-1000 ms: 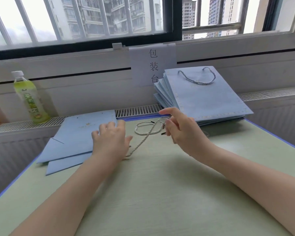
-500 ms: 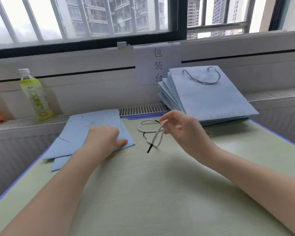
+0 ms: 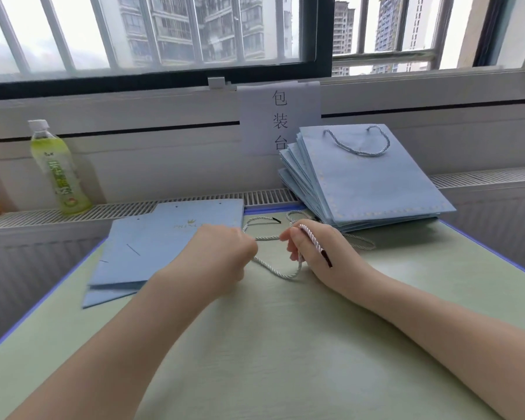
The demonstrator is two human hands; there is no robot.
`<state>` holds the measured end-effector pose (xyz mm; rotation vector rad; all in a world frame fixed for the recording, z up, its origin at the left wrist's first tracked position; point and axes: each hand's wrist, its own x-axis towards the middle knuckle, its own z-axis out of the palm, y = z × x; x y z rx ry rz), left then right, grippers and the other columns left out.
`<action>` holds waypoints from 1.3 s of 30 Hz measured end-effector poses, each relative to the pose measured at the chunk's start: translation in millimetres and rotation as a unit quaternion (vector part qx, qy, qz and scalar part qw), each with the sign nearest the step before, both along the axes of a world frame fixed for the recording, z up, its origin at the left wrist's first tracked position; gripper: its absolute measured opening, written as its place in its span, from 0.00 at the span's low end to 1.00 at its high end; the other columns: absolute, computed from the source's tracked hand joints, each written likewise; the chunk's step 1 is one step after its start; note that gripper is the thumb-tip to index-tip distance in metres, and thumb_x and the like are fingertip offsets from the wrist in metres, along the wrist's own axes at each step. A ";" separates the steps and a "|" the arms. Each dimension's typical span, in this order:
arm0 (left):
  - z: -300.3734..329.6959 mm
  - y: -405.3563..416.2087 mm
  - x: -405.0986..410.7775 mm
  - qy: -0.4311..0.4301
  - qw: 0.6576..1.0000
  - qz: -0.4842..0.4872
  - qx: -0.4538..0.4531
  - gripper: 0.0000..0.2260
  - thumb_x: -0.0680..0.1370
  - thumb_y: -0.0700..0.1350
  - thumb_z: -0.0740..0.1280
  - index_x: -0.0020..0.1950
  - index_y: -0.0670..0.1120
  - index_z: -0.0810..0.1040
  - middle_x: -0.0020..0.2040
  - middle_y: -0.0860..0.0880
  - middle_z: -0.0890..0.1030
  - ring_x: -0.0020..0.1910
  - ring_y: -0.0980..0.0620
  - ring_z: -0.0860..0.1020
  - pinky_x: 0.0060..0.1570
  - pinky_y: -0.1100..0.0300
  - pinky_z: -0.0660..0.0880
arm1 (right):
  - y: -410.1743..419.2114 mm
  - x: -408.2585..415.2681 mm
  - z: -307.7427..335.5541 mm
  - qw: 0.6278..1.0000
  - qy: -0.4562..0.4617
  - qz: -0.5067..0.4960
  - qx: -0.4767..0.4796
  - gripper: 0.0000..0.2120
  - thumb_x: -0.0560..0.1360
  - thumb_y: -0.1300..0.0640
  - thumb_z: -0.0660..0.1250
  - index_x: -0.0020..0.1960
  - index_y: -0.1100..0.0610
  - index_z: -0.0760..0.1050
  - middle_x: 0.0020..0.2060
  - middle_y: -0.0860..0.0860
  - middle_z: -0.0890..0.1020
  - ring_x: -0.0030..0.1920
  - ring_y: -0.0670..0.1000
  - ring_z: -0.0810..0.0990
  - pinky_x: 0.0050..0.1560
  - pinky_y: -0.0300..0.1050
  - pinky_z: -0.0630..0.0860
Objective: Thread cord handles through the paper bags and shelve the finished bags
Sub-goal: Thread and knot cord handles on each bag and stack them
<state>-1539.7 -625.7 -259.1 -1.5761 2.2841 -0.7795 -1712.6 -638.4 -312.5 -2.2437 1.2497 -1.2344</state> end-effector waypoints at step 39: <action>-40.6 -41.9 46.6 0.425 0.881 0.194 -0.077 0.15 0.81 0.48 0.54 0.62 0.42 0.71 0.59 0.41 0.76 0.59 0.40 0.71 0.50 0.53 0.67 | 15.1 -4.9 40.7 0.902 0.306 -0.204 0.226 0.15 0.80 0.50 0.52 0.41 0.60 0.64 0.38 0.53 0.69 0.39 0.55 0.68 0.38 0.46 0.65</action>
